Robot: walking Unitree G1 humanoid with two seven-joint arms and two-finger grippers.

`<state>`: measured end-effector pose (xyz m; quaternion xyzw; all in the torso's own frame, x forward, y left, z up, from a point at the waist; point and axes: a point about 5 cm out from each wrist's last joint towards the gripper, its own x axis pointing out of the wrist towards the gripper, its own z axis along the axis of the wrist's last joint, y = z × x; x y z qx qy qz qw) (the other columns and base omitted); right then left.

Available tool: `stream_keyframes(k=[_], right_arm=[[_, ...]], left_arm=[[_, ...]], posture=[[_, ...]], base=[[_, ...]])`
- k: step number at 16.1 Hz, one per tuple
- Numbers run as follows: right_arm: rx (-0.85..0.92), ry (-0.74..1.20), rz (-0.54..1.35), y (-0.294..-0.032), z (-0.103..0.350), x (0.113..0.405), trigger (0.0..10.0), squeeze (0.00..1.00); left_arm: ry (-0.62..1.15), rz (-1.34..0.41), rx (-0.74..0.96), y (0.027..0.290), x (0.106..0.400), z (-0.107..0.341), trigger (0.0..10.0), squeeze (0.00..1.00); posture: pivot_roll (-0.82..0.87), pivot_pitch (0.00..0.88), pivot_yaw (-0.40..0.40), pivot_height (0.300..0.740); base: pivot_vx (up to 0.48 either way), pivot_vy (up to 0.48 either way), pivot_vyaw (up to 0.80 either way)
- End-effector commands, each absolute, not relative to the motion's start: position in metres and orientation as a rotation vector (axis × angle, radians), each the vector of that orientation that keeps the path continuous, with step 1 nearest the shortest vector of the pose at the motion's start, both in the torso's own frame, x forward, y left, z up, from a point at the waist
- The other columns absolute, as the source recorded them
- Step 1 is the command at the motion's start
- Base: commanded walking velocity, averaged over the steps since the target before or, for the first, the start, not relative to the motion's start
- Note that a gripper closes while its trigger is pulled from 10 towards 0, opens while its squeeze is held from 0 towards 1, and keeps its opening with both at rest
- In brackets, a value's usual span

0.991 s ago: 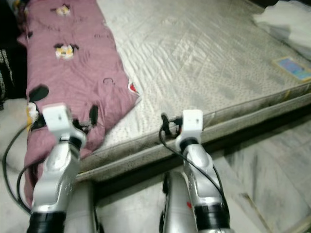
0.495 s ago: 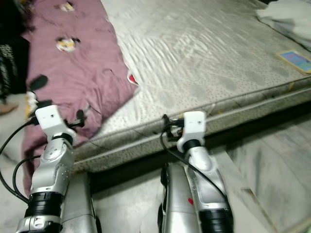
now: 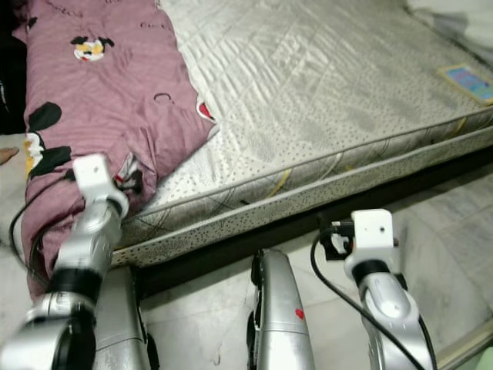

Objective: Clean up the room

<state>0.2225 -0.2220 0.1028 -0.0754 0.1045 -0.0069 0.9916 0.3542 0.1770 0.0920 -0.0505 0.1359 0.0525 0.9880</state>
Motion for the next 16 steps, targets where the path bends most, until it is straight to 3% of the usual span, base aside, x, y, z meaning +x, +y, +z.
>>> stream_keyframes(k=[1,2,5,8,10,16], right_arm=[[-0.164,0.204,-0.007,-0.222,0.109,0.221,10.0,0.00],[-0.164,0.204,-0.007,-0.222,0.109,0.221,10.0,0.00],[-0.156,0.204,-0.008,-0.218,0.110,0.226,10.0,0.00],[-0.138,0.198,-0.015,-0.215,0.109,0.230,10.0,0.00],[-0.133,0.195,-0.011,-0.213,0.108,0.232,10.0,0.00],[-0.133,0.195,-0.011,-0.213,0.108,0.232,10.0,0.00]], left_arm=[[0.294,-0.079,-0.020,0.148,0.359,0.091,10.0,0.00],[0.294,-0.079,-0.020,0.148,0.359,0.091,10.0,0.00],[0.419,-0.543,0.210,0.082,0.338,0.061,10.0,0.00],[0.471,-0.757,0.350,0.063,0.310,0.034,10.0,0.00],[0.460,-0.815,0.427,0.061,0.300,0.028,10.0,0.00],[0.460,-0.815,0.427,0.061,0.300,0.028,10.0,0.00]], posture=[[-0.18,0.187,-0.053,0.486],[-0.18,0.187,-0.053,0.486],[-0.17,0.167,-0.040,0.486],[-0.16,0.150,-0.028,0.486],[-0.15,0.139,-0.022,0.486],[-0.15,0.139,-0.022,0.486]], base=[[0.000,0.000,0.00],[0.000,0.000,0.00],[0.000,0.000,0.00],[0.000,0.000,0.00],[0.000,0.000,0.00],[0.000,0.000,0.00]])
